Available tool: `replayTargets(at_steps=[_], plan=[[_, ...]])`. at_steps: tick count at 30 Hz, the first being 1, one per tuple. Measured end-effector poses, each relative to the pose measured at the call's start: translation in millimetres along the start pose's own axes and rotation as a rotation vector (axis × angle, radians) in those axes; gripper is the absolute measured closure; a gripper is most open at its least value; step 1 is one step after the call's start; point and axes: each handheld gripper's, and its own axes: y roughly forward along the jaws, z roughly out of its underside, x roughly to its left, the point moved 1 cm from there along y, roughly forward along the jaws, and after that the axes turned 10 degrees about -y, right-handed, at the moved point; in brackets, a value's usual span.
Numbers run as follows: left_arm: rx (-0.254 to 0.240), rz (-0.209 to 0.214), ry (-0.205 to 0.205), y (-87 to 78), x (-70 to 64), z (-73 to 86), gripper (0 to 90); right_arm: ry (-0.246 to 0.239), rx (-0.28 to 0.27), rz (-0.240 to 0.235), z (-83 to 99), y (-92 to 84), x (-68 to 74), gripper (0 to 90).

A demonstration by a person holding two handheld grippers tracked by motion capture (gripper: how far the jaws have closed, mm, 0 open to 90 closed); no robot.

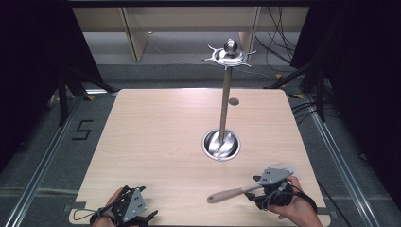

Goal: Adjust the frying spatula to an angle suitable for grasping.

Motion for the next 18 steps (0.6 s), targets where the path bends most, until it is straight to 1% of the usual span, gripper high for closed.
replayTargets(at_steps=[1, 3, 4, 5, 6, 7, 8, 10, 11, 12, 13, 15, 16, 17, 18], plan=[[-0.002, 0.008, -0.004, 0.8, -0.3, 0.0, 15.6, -0.004, 0.011, -0.007, -1.7, 2.3, 0.2, 36.7], [-0.002, -0.001, 0.005, -0.4, 0.0, -0.3, 15.7, -0.020, 0.028, -0.026, -4.3, 6.5, 1.1, 38.3], [-0.002, 0.000, 0.000, -0.5, 0.0, -0.2, 15.6, -0.034, 0.034, -0.040, -5.6, 9.3, 1.7, 39.2], [-0.002, 0.000, -0.001, -0.4, 0.0, -0.1, 15.6, -0.040, 0.049, -0.037, -6.9, 12.2, 2.3, 39.2], [-0.001, -0.001, 0.001, -0.4, 0.0, -0.2, 15.6, -0.060, 0.057, -0.040, -8.3, 15.0, 2.1, 39.5], [-0.003, 0.000, 0.002, -0.6, 0.0, -0.2, 15.6, -0.047, 0.073, -0.047, -8.9, 15.3, 2.8, 40.1], [-0.003, 0.001, 0.001, -0.5, 0.0, -0.3, 15.6, -0.050, 0.091, -0.036, -10.6, 17.9, 3.8, 41.3], [-0.002, 0.000, 0.000, -0.2, -0.1, -0.3, 15.6, -0.056, 0.094, -0.053, -13.1, 20.8, 3.4, 43.2], [-0.002, 0.009, -0.003, 0.8, -0.4, -0.1, 15.6, -0.061, 0.100, -0.050, -14.0, 22.1, 3.3, 44.2], [-0.002, 0.003, -0.001, 0.2, -0.4, -0.1, 15.7, -0.096, 0.094, -0.066, -15.4, 24.6, 1.9, 44.9], [-0.004, 0.004, -0.004, -0.7, 0.0, -0.2, 15.7, -0.112, 0.100, -0.077, -17.1, 27.6, 0.9, 44.9], [-0.001, -0.001, -0.001, -0.6, 0.3, -0.2, 15.6, -0.103, 0.106, -0.075, -17.7, 29.0, 1.4, 44.9], [-0.002, 0.001, -0.001, -0.6, 0.2, -0.1, 15.5, -0.115, 0.103, -0.076, -18.2, 30.5, 0.3, 45.2], [-0.001, 0.002, -0.001, -0.5, 0.1, -0.1, 15.6, -0.119, 0.111, -0.099, -18.3, 32.3, 0.5, 46.0], [-0.001, 0.002, -0.001, -0.5, 0.1, -0.1, 15.6, -0.119, 0.111, -0.099, -18.3, 32.3, 0.5, 46.0]])
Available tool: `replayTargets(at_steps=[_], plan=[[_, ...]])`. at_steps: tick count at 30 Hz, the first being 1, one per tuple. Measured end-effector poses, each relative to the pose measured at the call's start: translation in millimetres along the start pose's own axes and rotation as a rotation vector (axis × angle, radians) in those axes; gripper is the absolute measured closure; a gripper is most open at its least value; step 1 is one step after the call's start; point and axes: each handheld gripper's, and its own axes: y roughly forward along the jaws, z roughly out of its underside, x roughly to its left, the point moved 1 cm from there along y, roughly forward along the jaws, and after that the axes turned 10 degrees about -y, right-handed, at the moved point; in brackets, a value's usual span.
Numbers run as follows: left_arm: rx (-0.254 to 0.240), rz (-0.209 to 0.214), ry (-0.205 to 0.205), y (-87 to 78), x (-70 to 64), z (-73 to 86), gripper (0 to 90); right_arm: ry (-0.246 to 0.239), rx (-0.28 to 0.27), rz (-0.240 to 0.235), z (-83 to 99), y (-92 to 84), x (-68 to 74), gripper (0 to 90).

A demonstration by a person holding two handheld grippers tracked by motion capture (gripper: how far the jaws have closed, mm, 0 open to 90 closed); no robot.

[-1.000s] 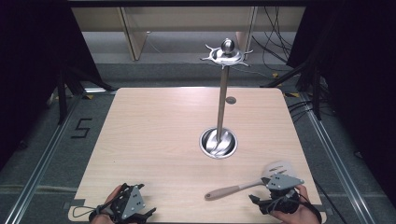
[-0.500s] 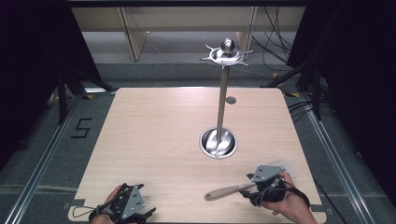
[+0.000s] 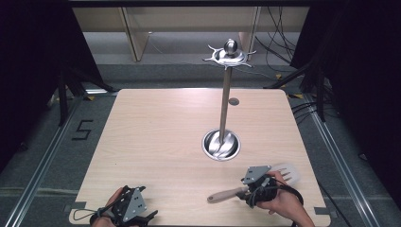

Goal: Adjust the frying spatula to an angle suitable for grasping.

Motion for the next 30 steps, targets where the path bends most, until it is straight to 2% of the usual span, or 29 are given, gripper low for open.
replayTargets(at_steps=[1, 2, 3, 4, 5, 12, 13, 14, 17, 18, 20, 22, 23, 24, 25, 27, 30], plan=[[-0.001, -0.002, 0.000, 0.4, -0.1, -0.1, 15.6, 0.026, 0.016, 0.012, 0.1, 2.5, 0.5, 45.2], [-0.001, 0.006, -0.003, 1.1, -0.4, 0.0, 15.6, 0.026, 0.016, 0.012, 0.1, 2.5, 0.5, 45.2], [0.000, 0.000, 0.003, 0.4, -0.4, -0.1, 15.6, -0.002, 0.011, 0.007, 0.1, 4.4, -1.1, 44.7], [0.000, -0.001, 0.007, 0.0, -0.1, -0.3, 15.7, 0.028, 0.024, 0.004, 0.1, 4.8, 0.2, 44.6], [-0.001, 0.001, 0.001, -0.3, 0.0, -0.2, 15.8, 0.002, 0.006, -0.007, -0.1, 7.2, -1.6, 44.8], [-0.004, -0.008, 0.003, -0.1, 0.1, -0.3, 15.6, 0.006, 0.047, -0.031, -1.0, 13.9, -1.3, 47.2], [-0.005, -0.009, 0.003, -0.2, 0.1, -0.2, 15.6, -0.012, 0.038, -0.036, -1.0, 15.6, -2.4, 47.8], [-0.003, 0.001, 0.000, -0.8, 0.2, -0.2, 15.6, -0.007, 0.048, -0.032, -0.9, 15.6, -1.3, 48.7], [-0.003, -0.009, 0.002, -0.2, 0.1, -0.2, 15.6, 0.003, 0.054, -0.038, -1.1, 16.0, -1.2, 50.9], [-0.003, -0.010, 0.004, -0.2, -0.1, -0.2, 15.6, 0.023, 0.067, -0.031, -1.3, 14.9, -0.2, 51.1], [-0.003, -0.009, 0.002, -0.1, 0.0, -0.2, 15.7, 0.024, 0.072, -0.053, -2.0, 15.0, -2.0, 50.9], [-0.003, -0.010, 0.003, -0.3, 0.1, -0.2, 15.6, 0.056, 0.086, -0.052, -2.7, 14.1, -1.5, 50.8], [-0.004, -0.001, 0.000, -0.9, 0.3, -0.3, 15.7, 0.053, 0.087, -0.051, -3.5, 14.6, -1.7, 50.9], [-0.004, 0.003, -0.006, -0.5, 0.2, -0.2, 15.6, 0.071, 0.106, -0.039, -4.5, 14.0, -1.0, 51.4], [-0.005, 0.004, -0.006, -0.4, 0.4, -0.3, 15.6, 0.077, 0.109, -0.048, -5.6, 13.3, -0.3, 52.1], [-0.004, -0.001, 0.001, -0.9, 0.0, -0.3, 15.6, 0.072, 0.132, -0.016, -7.6, 12.1, 0.8, 56.4], [-0.003, -0.003, 0.000, -0.7, -0.3, -0.3, 15.6, 0.076, 0.121, -0.014, -7.5, 11.7, -0.4, 60.2]])
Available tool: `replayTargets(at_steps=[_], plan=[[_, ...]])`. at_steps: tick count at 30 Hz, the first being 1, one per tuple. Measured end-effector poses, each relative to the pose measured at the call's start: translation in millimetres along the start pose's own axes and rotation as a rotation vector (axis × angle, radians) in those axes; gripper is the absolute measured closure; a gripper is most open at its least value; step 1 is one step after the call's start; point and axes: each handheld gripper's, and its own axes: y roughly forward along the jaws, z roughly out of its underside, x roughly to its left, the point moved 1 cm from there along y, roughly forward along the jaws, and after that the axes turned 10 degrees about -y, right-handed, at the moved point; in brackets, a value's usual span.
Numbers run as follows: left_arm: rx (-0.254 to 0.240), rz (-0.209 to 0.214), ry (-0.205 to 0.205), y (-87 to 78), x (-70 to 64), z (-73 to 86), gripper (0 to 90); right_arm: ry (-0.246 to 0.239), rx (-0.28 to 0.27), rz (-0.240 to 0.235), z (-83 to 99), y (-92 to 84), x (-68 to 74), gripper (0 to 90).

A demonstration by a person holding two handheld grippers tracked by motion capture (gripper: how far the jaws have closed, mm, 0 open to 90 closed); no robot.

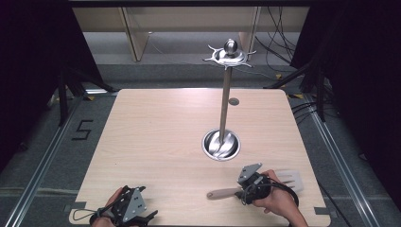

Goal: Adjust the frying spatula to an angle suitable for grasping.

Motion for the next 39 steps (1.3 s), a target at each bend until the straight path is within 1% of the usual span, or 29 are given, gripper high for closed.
replayTargets(at_steps=[1, 4, 6, 7, 8, 9, 12, 13, 14, 15, 16, 17, 18, 20, 21, 24, 25, 27, 28, 30, 31, 32, 33, 34, 35, 36, 37, 38, 39], plan=[[0.001, 0.002, 0.001, 0.0, 0.1, 0.0, 15.7, 0.025, 0.002, 0.002, 0.6, -3.5, -0.9, 64.3], [0.000, -0.006, 0.001, 0.3, 0.4, 0.0, 15.6, 0.036, 0.001, -0.010, 1.2, -4.2, -3.0, 65.5], [0.002, 0.004, 0.000, 0.3, -0.1, 0.1, 15.6, 0.053, -0.015, -0.021, 3.2, -3.6, -7.5, 65.7], [0.004, 0.002, 0.005, 0.6, -0.2, 0.1, 15.6, 0.029, -0.023, -0.035, 3.5, -2.9, -9.5, 66.0], [0.004, 0.003, 0.004, 0.7, -0.3, 0.1, 15.7, 0.021, -0.025, -0.047, 3.8, -3.2, -9.1, 65.8], [0.004, 0.001, 0.004, 0.9, 0.0, 0.1, 15.7, 0.024, -0.019, -0.050, 3.5, -3.1, -8.5, 65.4], [0.004, 0.001, 0.002, 1.0, 0.1, 0.3, 15.7, 0.005, -0.008, -0.051, 1.7, -2.1, -8.1, 63.8], [0.004, 0.000, 0.000, 1.0, 0.2, 0.3, 15.6, -0.005, 0.003, -0.049, 1.2, -2.2, -8.2, 62.9], [0.004, 0.000, -0.001, 1.1, 0.1, 0.3, 15.6, -0.032, 0.009, -0.054, 0.9, -0.9, -8.4, 61.2], [0.004, 0.001, 0.000, 1.1, 0.0, 0.4, 15.6, -0.036, 0.005, -0.062, 0.0, 0.6, -7.8, 60.0], [0.004, 0.001, 0.000, 1.2, 0.0, 0.5, 15.7, -0.037, 0.020, -0.064, -2.4, 4.0, -5.6, 58.7], [0.004, 0.001, 0.000, 1.2, 0.0, 0.5, 15.7, -0.037, 0.020, -0.064, -2.4, 4.0, -5.6, 58.7], [0.004, -0.001, 0.001, 0.8, 0.3, 0.4, 15.6, -0.032, 0.035, -0.067, -3.6, 3.6, -7.0, 59.0], [0.004, 0.001, 0.000, 0.5, 0.4, 0.3, 15.6, -0.045, 0.029, -0.068, -4.5, 4.8, -7.3, 59.0], [0.005, -0.005, 0.006, 0.5, 0.8, 0.2, 15.6, -0.010, 0.048, -0.061, -5.0, 3.7, -5.6, 59.1], [0.000, -0.009, 0.001, 0.5, 0.5, 0.3, 15.6, 0.004, 0.060, -0.057, -7.1, 3.7, -6.1, 59.2], [0.001, 0.002, -0.003, 0.0, 0.4, 0.3, 15.6, 0.038, 0.073, -0.065, -7.9, 2.3, -6.5, 60.4], [-0.001, 0.007, -0.005, 0.6, 0.7, 0.3, 15.6, 0.040, 0.079, -0.053, -8.1, 3.0, -6.8, 61.0], [0.000, 0.005, -0.004, 0.3, 0.7, 0.3, 15.6, 0.028, 0.077, -0.047, -8.5, 4.1, -8.3, 61.8], [0.001, 0.001, 0.000, 0.0, 0.7, 0.3, 15.6, 0.057, 0.092, -0.054, -9.2, 2.3, -8.4, 62.9], [0.000, 0.001, -0.001, 0.1, 0.7, 0.3, 15.7, 0.021, 0.106, -0.041, -9.5, 3.1, -10.6, 63.9], [0.000, 0.001, -0.001, 0.1, 0.7, 0.2, 15.7, 0.051, 0.113, -0.038, -10.4, 2.6, -9.5, 64.5], [0.000, 0.000, -0.002, 0.1, 0.8, 0.2, 15.6, 0.031, 0.116, -0.038, -10.6, 2.7, -11.5, 65.8], [0.000, 0.004, -0.005, 0.3, 0.7, 0.2, 15.6, 0.038, 0.133, -0.027, -11.3, 2.2, -11.9, 67.6], [0.000, 0.000, -0.002, 0.0, 0.8, 0.2, 15.6, 0.011, 0.135, -0.032, -11.6, 2.3, -13.6, 68.8], [0.000, 0.000, -0.001, 0.0, 0.8, 0.2, 15.6, 0.023, 0.149, -0.015, -12.5, 2.6, -13.5, 69.8], [0.000, -0.003, -0.002, 0.2, 0.8, 0.2, 15.6, 0.028, 0.145, -0.019, -14.0, 3.1, -12.9, 70.3], [0.001, -0.002, 0.000, 0.2, 0.8, 0.2, 15.6, 0.014, 0.153, -0.020, -15.1, 3.4, -13.5, 70.8], [0.003, -0.003, 0.001, 0.5, 0.8, 0.2, 15.6, 0.018, 0.168, -0.016, -17.1, 3.9, -12.8, 71.2]])
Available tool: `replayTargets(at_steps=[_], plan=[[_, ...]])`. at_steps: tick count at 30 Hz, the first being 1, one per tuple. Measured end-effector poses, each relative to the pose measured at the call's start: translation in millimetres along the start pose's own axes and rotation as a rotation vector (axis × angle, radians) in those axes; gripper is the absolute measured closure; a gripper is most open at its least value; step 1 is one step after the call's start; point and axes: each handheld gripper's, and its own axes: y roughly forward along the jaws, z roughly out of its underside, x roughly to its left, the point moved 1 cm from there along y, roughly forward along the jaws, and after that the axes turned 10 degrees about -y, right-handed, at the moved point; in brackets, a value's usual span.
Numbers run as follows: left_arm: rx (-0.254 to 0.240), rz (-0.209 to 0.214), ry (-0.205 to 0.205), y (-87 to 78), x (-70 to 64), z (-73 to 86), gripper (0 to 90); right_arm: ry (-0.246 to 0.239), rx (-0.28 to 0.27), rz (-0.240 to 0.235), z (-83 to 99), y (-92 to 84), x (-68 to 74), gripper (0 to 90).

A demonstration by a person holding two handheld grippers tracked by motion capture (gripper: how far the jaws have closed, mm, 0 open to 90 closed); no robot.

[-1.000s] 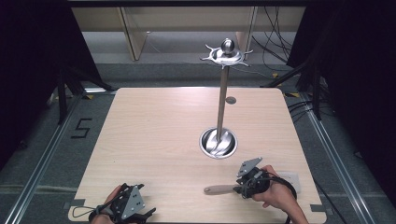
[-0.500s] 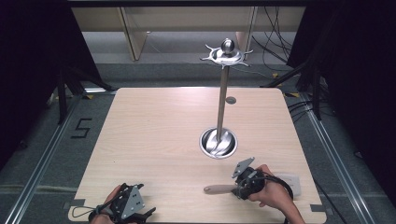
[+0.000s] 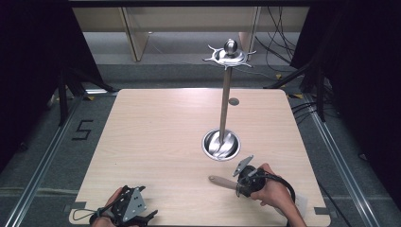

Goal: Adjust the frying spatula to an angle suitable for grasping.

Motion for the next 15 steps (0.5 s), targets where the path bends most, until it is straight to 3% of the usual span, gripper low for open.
replayTargets(at_steps=[3, 4, 5, 6, 10, 11, 14, 15], plan=[[0.000, 0.003, -0.002, -0.2, 0.0, 0.0, 15.7, -0.047, 0.021, -0.026, -5.3, 1.3, -0.8, 72.3], [-0.001, 0.003, -0.001, -0.2, 0.1, 0.0, 15.6, -0.084, 0.072, -0.027, -8.7, 0.3, -1.4, 73.2], [-0.003, -0.001, -0.001, -0.2, 0.0, 0.1, 15.6, -0.084, 0.072, -0.027, -8.7, 0.3, -1.4, 73.2], [-0.002, 0.004, -0.002, -0.2, 0.0, 0.1, 15.6, -0.118, 0.093, -0.023, -11.8, 0.5, 0.1, 73.9], [-0.002, 0.005, -0.001, -0.4, -0.2, 0.0, 15.6, -0.147, 0.093, -0.040, -13.5, 1.4, -2.1, 74.1], [-0.002, 0.005, -0.001, -0.4, -0.2, 0.0, 15.7, -0.114, 0.113, -0.034, -13.8, 0.1, 0.8, 74.1], [-0.003, -0.002, -0.001, 0.0, -0.2, 0.1, 15.6, -0.175, 0.077, -0.048, -13.5, 1.9, -1.9, 74.3], [-0.002, 0.007, -0.003, -0.5, -0.4, 0.0, 15.6, -0.177, 0.089, -0.036, -13.3, 1.4, -1.2, 74.4]])
